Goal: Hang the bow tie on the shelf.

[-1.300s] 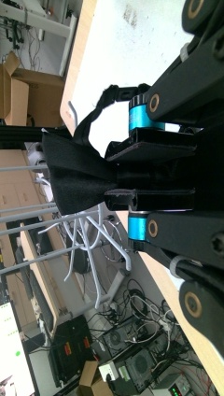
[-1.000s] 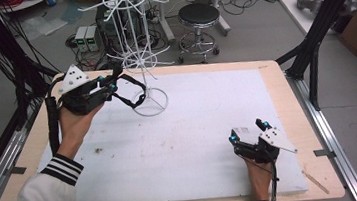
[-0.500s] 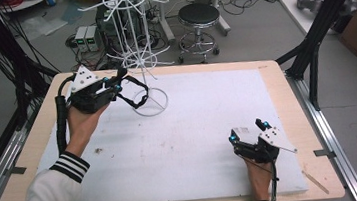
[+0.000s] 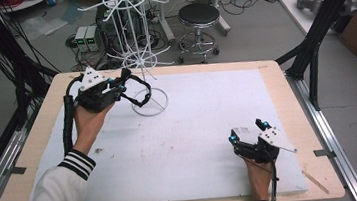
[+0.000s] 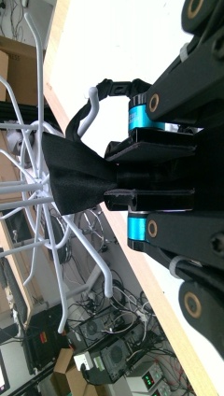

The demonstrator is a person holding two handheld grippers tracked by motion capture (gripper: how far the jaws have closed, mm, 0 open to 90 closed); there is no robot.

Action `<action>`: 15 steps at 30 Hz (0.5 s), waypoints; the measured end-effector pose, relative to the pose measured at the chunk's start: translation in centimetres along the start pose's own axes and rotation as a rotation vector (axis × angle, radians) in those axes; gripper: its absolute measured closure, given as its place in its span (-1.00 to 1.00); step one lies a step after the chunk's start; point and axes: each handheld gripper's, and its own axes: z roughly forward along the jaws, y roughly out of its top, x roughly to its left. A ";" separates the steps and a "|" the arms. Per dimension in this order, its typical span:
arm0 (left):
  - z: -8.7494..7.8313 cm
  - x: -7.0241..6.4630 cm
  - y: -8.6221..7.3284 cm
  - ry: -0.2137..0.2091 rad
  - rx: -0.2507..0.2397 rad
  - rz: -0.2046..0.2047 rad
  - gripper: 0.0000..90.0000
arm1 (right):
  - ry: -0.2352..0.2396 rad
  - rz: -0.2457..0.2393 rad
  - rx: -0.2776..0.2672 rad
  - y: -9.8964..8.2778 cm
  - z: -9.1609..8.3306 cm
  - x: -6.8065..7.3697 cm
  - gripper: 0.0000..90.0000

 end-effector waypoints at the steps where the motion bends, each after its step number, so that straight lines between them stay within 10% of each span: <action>1: 0.0 0.0 0.0 -0.002 0.004 -0.002 0.67 | 0.001 0.002 0.002 0.0 0.0 0.0 -0.94; 6: 0.2 0.0 -0.5 0.003 0.018 -0.018 0.62 | 0.000 -0.001 0.005 0.0 0.0 0.1 -0.94; 12: -0.4 -0.1 -1.3 0.042 0.037 -0.013 -0.18 | -0.002 -0.001 0.001 0.0 0.0 0.1 -0.94; 15: -1.3 0.4 -2.2 -0.010 0.028 -0.070 -0.67 | -0.003 -0.002 0.001 0.0 0.0 0.0 -0.94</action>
